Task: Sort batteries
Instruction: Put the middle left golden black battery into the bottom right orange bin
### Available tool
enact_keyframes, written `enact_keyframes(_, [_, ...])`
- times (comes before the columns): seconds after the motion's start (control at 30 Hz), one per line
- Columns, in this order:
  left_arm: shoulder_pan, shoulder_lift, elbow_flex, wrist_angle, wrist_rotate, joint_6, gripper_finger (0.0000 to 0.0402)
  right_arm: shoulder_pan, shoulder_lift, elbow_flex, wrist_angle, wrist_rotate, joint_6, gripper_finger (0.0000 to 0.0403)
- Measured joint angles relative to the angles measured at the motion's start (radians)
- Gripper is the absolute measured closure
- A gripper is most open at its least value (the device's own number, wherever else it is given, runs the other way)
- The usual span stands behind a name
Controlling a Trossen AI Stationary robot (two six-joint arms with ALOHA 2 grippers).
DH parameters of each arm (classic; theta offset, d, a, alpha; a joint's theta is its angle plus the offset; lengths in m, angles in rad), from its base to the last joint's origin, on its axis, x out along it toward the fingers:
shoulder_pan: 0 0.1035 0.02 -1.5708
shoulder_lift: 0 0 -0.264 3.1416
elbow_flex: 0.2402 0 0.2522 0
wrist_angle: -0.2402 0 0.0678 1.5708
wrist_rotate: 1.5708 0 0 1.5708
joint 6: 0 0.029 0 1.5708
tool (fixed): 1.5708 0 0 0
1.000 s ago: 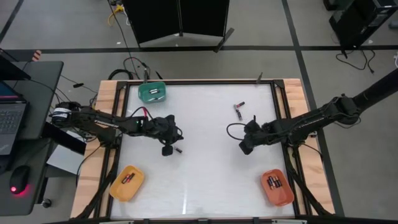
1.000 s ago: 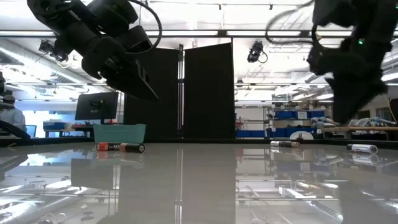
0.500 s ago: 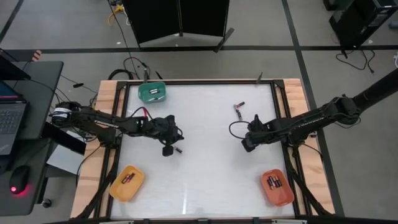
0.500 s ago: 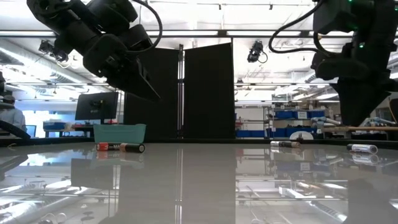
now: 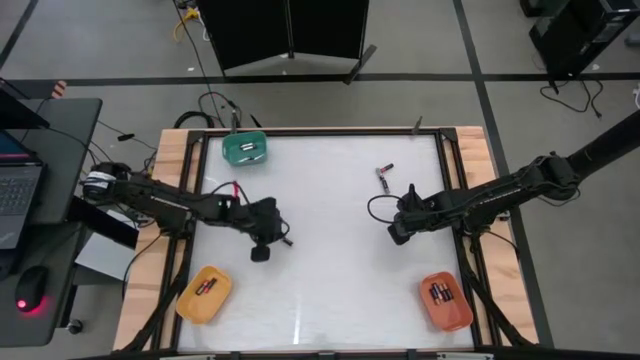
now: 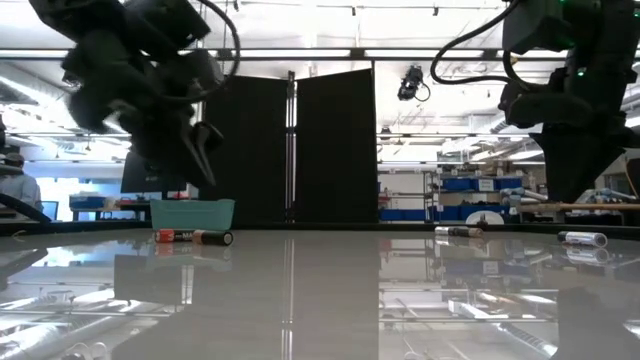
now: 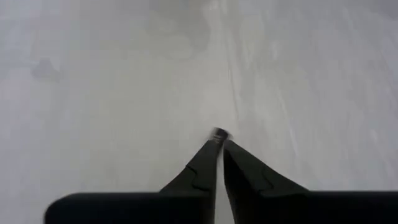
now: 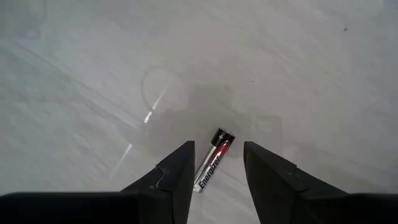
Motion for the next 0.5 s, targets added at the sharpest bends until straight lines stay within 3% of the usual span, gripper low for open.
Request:
enact_keyframes(0.2, [-0.081,0.0,0.0,0.002,-0.071,0.072,0.0312,0.0,0.0,0.0,0.001,0.003,-0.009,0.0256])
enact_keyframes(0.5, [-0.082,0.111,0.0,0.033,-0.103,0.13,0.0258,-0.007,0.0,0.0,0.009,0.021,-0.038,0.0256])
